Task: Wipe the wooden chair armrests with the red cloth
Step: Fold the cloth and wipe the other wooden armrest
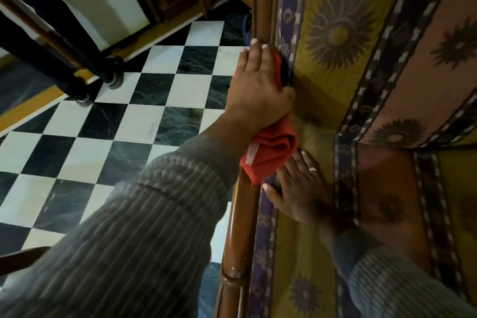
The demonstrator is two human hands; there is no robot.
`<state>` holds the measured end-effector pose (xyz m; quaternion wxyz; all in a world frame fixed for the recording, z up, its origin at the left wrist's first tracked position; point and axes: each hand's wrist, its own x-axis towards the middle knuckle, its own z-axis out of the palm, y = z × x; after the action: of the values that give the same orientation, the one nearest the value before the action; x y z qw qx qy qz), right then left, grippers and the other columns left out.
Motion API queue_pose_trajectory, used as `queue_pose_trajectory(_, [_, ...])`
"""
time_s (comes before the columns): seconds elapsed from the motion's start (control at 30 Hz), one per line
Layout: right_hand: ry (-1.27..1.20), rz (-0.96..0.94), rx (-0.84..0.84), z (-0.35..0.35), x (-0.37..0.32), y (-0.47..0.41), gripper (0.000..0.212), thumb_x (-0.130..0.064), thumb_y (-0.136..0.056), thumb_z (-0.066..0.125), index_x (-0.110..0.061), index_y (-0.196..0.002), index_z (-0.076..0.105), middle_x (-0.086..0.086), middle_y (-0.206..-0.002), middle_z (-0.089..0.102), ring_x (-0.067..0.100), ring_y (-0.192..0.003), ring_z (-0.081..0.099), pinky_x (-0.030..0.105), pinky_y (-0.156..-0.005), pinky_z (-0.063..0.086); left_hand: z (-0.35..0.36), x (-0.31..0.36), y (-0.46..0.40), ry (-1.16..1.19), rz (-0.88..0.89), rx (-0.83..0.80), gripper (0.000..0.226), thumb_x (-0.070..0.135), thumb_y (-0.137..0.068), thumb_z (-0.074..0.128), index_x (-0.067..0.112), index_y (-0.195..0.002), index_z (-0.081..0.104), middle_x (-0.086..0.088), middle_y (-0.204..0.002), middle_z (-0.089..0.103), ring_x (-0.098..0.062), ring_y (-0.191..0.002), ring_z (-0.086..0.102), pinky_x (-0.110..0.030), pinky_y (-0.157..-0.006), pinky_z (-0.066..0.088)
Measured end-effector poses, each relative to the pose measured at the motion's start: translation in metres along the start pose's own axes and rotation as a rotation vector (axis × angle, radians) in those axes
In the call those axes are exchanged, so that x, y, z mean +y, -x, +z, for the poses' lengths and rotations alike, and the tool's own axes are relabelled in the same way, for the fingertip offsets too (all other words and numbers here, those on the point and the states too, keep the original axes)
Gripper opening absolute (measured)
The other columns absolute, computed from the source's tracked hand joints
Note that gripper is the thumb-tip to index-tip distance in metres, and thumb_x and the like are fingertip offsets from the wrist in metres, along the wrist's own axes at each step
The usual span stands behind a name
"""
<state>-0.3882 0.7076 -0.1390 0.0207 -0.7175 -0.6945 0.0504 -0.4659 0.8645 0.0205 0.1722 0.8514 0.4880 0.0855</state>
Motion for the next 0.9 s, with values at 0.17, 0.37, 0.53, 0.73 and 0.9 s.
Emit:
queue_pose_trajectory(0.17, [-0.014, -0.004, 0.017, 0.002, 0.001, 0.002, 0.072, -0.061, -0.093, 0.037, -0.002, -0.127, 0.058, 0.021, -0.146, 0.050, 0.032, -0.146, 0.031, 0.052, -0.118, 0.026, 0.003, 0.000, 0.009, -0.156, 0.115, 0.022, 0.096, 0.052, -0.082, 0.046, 0.008, -0.158, 0.008, -0.015, -0.168, -0.002, -0.033, -0.154, -0.006, -0.047, -0.123, 0.000])
queue_pose_trajectory(0.37, [0.027, -0.004, -0.019, 0.002, 0.000, 0.001, 0.077, -0.061, -0.093, 0.033, -0.003, -0.141, 0.047, 0.019, -0.153, 0.042, 0.032, -0.148, 0.027, 0.052, -0.119, 0.023, 0.001, -0.004, -0.013, -0.118, 0.097, 0.006, 0.094, 0.052, -0.080, 0.039, 0.008, -0.157, 0.009, -0.015, -0.168, 0.001, -0.029, -0.155, -0.004, -0.046, -0.126, 0.005])
queue_pose_trajectory(0.53, [0.043, 0.001, -0.049, 0.003, 0.001, 0.000, 0.078, -0.062, -0.093, 0.032, -0.002, -0.141, 0.048, 0.020, -0.150, 0.046, 0.033, -0.146, 0.030, 0.052, -0.119, 0.023, 0.007, 0.004, -0.010, -0.112, 0.005, 0.082, 0.088, 0.048, -0.089, 0.042, 0.005, -0.157, 0.008, -0.020, -0.167, -0.001, -0.032, -0.154, -0.006, -0.044, -0.126, 0.002])
queue_pose_trajectory(0.73, [-0.015, -0.024, 0.010, 0.014, 0.007, 0.000, 0.084, -0.063, -0.085, 0.039, -0.004, -0.146, 0.041, 0.018, -0.160, 0.023, 0.029, -0.152, 0.012, 0.052, -0.120, 0.021, 0.010, -0.003, 0.058, -0.028, 0.109, 0.076, 0.083, 0.045, -0.091, 0.044, 0.004, -0.157, 0.013, -0.017, -0.167, 0.005, -0.030, -0.155, -0.004, -0.041, -0.127, 0.001])
queue_pose_trajectory(0.9, [-0.026, -0.073, 0.130, 0.011, 0.003, 0.000, 0.088, -0.058, -0.078, 0.037, 0.006, -0.138, 0.043, 0.021, -0.155, 0.019, 0.035, -0.146, 0.025, 0.056, -0.116, 0.030, 0.011, -0.008, 0.076, -0.092, 0.116, -0.003, 0.084, 0.049, -0.092, 0.041, 0.007, -0.158, 0.011, -0.014, -0.168, 0.003, -0.029, -0.155, -0.006, -0.040, -0.126, -0.002])
